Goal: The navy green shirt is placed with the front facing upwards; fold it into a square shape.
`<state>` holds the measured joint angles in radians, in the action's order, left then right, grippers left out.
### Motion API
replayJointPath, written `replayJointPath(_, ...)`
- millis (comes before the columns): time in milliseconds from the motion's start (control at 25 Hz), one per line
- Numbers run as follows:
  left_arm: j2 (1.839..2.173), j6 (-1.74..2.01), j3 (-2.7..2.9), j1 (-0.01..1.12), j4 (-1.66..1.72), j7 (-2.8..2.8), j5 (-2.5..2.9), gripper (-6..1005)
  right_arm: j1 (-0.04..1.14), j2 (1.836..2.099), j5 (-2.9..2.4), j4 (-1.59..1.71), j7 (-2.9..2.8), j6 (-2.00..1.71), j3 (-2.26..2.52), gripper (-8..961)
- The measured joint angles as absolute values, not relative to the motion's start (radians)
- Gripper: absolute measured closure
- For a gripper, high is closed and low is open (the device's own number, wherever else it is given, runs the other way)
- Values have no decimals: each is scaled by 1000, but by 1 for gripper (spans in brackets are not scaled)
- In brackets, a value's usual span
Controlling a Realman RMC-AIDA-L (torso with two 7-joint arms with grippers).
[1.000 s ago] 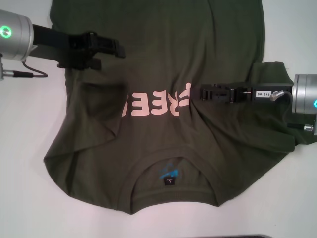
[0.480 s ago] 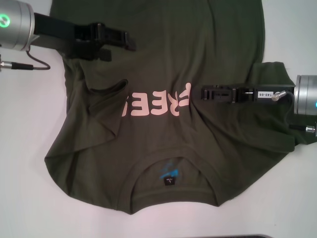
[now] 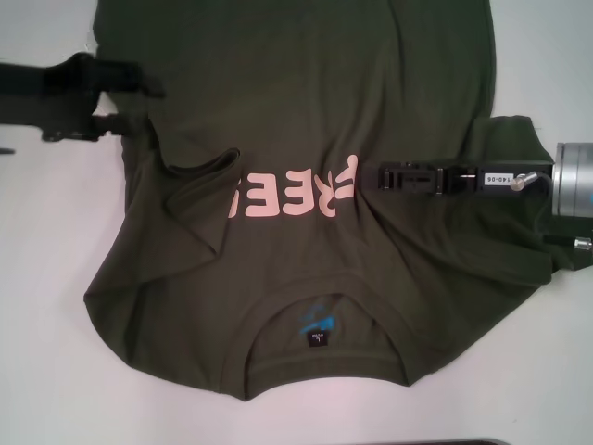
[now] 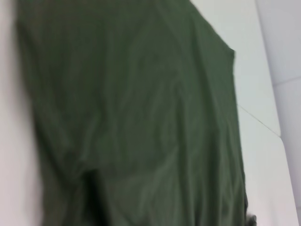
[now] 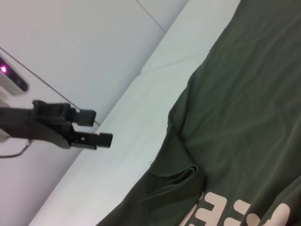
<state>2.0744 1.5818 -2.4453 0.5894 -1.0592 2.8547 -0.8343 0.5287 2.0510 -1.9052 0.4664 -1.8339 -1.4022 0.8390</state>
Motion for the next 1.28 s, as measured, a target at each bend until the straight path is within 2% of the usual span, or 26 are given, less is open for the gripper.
replayJointPath(480, 2097, 1497, -2472, 531, -957, 2831, -827, 273, 546, 2034, -1910, 475, -1928, -1446, 875, 225)
replayJointPath(680, 2095, 1433, -2444, 539, -868, 2815, -825, 276, 553, 2024, -1938, 476, -1975, -1447, 882, 225)
replayJointPath(960, 2110, 1376, -2412, 550, -844, 2812, -825, 279, 554, 2022, -1946, 476, -1990, -1450, 882, 225)
replayJointPath(1280, 2111, 1329, -2386, 589, -798, 2813, -825, 284, 546, 2022, -1946, 476, -1991, -1450, 882, 225)
